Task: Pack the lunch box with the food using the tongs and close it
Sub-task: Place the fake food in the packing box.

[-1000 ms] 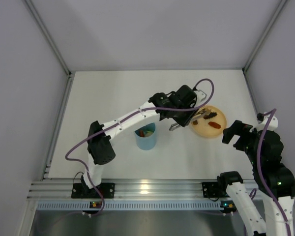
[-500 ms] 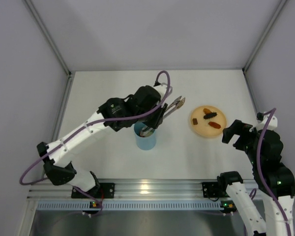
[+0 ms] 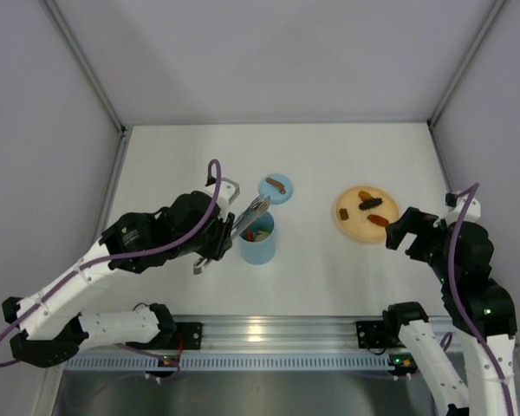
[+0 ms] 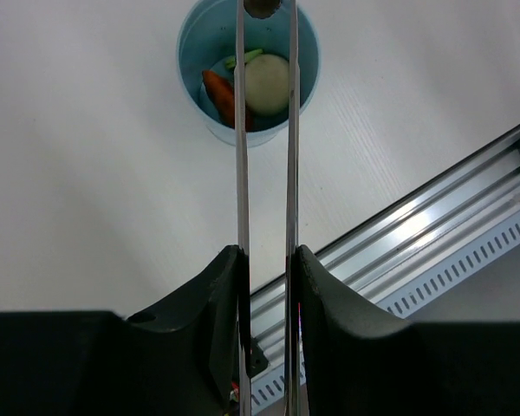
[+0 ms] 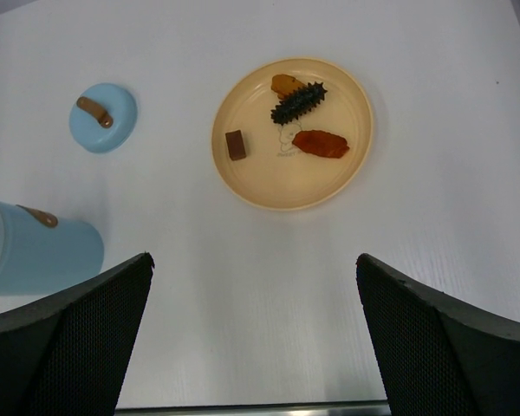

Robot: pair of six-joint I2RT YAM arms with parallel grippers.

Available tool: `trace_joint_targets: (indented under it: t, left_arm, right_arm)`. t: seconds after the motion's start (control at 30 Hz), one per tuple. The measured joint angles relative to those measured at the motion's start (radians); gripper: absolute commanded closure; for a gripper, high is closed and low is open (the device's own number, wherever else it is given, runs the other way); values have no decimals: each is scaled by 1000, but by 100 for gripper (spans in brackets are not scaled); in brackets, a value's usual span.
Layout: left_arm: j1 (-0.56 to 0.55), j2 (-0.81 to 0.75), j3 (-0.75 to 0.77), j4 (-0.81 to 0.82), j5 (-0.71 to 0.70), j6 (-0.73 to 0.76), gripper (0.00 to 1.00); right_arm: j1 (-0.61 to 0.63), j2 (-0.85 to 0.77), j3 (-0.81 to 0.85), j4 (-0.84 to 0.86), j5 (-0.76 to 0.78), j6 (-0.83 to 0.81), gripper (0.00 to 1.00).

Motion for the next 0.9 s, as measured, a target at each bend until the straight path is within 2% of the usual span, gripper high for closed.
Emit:
trace_joint_targets:
  t: [0.3,0.4,0.6,0.9]
  left_arm:
    - [0,-78,-121,-28,8,-39,66]
    - [0,-92,-130,-29,13,-45,65]
    - [0,-101,-132,-29,23,-48,55]
    - [0,-100,-128,-29,21,-48,53]
  right_arm:
    - [0,5,-51,33,-23,9,1]
    - [0,5,-60,39,-24,15,1]
    - [0,5,-64,41,-24,15,1]
    - [0,5,-64,43,-24,15,1]
